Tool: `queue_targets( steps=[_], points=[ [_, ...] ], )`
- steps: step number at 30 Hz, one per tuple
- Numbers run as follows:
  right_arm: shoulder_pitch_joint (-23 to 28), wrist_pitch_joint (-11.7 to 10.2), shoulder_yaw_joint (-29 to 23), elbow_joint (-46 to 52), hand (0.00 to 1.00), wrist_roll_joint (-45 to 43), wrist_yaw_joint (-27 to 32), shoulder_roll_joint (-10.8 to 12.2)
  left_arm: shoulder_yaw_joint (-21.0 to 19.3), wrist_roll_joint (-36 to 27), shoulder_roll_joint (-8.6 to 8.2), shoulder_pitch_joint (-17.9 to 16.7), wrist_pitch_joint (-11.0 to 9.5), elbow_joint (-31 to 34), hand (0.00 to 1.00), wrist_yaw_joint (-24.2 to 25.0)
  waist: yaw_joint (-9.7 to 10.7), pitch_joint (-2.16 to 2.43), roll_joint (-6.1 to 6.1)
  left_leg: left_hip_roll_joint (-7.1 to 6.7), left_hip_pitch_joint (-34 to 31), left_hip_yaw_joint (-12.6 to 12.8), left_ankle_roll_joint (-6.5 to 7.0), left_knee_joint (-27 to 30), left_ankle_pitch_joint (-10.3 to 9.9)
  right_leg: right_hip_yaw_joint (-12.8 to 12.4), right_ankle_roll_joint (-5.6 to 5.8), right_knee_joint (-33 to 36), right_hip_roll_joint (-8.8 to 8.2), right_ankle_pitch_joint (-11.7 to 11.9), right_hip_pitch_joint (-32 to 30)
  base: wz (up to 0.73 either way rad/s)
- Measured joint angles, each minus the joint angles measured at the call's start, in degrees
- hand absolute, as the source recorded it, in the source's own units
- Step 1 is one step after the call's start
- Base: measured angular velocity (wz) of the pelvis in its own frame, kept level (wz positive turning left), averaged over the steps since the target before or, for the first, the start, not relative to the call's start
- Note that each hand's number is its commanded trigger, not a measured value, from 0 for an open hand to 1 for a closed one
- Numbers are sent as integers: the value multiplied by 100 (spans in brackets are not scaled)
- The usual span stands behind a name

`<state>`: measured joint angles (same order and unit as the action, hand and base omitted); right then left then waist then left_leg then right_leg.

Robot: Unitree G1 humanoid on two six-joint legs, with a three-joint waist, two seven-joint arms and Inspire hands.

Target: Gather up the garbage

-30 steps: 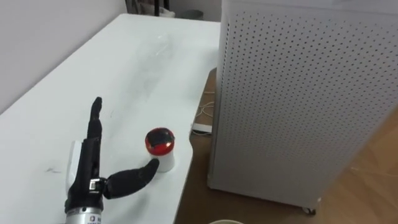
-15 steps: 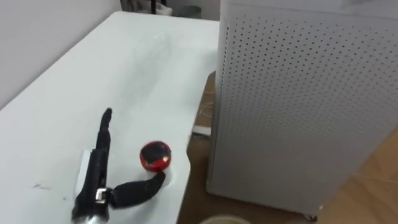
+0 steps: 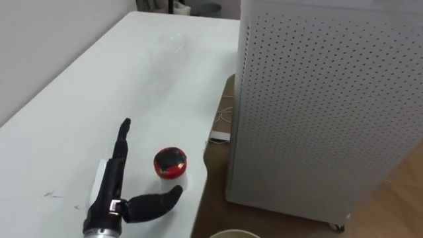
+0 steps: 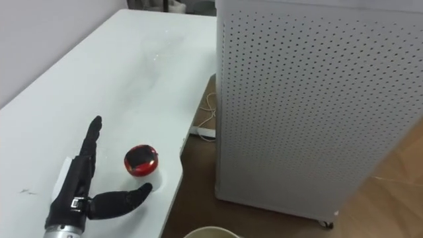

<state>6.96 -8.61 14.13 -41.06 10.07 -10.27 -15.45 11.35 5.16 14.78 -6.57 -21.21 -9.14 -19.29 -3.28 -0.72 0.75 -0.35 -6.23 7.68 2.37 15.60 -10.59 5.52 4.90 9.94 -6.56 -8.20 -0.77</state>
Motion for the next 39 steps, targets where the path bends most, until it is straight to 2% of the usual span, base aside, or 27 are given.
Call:
queue_targets(
  steps=[7, 20, 27, 39],
  points=[
    [60, 33, 0, 3, 100, -42, -127, -1, 1, -118, -35, -53, 16, -2, 0, 104, 8, 15, 32, 6, 92, 0, -6, -34, 4, 92, -10, 88, 3, 6, -22, -10],
    [89, 53, 0, 118, 100, -47, -154, 0, 3, -144, -109, -53, 100, -231, 0, 127, 25, 3, 87, 7, 199, 4, -6, -85, 4, 100, -12, 81, 2, 7, 29, 0],
    [89, 53, 11, 119, 100, -42, -114, 37, 11, -1175, -125, -47, 118, -290, 0, 133, 59, 0, 94, 5, 303, -6, -9, -133, 2, 97, -15, 72, 11, 9, 100, -5],
    [112, 60, 26, 118, 100, -43, -113, 65, 8, -1248, -123, -31, 123, -353, 0, 107, 168, -15, 81, 4, 450, -17, -20, -221, -4, 97, -15, 66, 31, 9, 191, -3]
  ],
)
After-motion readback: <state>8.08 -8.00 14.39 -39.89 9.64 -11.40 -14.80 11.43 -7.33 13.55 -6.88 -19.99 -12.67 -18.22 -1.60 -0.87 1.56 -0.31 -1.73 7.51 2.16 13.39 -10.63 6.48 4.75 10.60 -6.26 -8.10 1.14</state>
